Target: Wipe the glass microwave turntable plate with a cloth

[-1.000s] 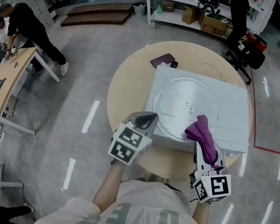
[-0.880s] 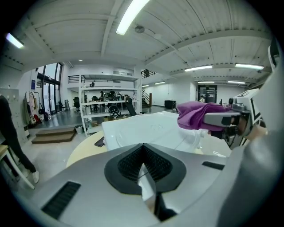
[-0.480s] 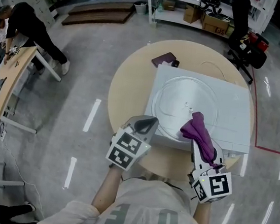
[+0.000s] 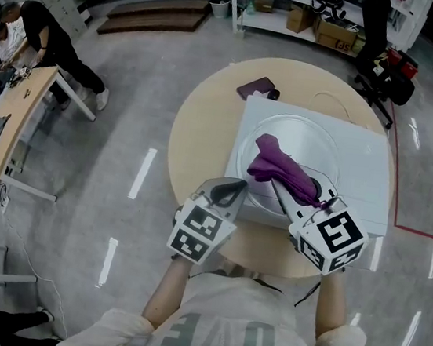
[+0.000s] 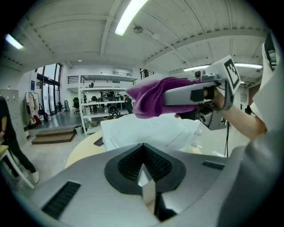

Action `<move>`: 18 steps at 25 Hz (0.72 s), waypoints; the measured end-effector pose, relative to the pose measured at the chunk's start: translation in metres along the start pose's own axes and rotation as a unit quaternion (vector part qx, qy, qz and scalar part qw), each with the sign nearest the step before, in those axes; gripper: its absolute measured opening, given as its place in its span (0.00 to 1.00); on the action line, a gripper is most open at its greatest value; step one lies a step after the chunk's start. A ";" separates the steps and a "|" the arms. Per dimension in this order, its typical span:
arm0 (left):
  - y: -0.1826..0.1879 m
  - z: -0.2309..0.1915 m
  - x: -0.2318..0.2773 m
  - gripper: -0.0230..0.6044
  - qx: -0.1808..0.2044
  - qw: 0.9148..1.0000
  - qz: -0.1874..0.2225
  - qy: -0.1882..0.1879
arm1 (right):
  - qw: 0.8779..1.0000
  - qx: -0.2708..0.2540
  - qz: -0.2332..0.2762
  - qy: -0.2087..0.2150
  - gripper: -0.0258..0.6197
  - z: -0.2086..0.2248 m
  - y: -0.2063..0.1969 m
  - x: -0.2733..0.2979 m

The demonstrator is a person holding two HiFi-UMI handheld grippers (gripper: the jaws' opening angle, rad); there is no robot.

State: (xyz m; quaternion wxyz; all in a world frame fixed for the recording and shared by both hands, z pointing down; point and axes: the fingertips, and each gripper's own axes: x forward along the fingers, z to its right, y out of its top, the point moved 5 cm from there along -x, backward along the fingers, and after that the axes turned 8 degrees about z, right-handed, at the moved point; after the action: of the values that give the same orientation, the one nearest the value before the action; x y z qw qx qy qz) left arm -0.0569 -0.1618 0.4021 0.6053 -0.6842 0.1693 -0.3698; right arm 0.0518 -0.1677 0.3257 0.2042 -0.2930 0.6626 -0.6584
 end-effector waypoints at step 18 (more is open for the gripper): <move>-0.001 -0.001 0.002 0.04 -0.008 1.000 0.008 -0.001 | 0.975 -0.032 -0.210 0.072 0.12 0.007 -0.043 0.075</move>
State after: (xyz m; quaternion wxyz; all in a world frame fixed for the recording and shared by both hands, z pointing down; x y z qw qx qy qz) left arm -0.0566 -0.1638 0.4034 0.6031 -0.6882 0.1769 -0.3626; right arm 0.0056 -0.2200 0.3764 0.0038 -0.3837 0.6200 -0.6844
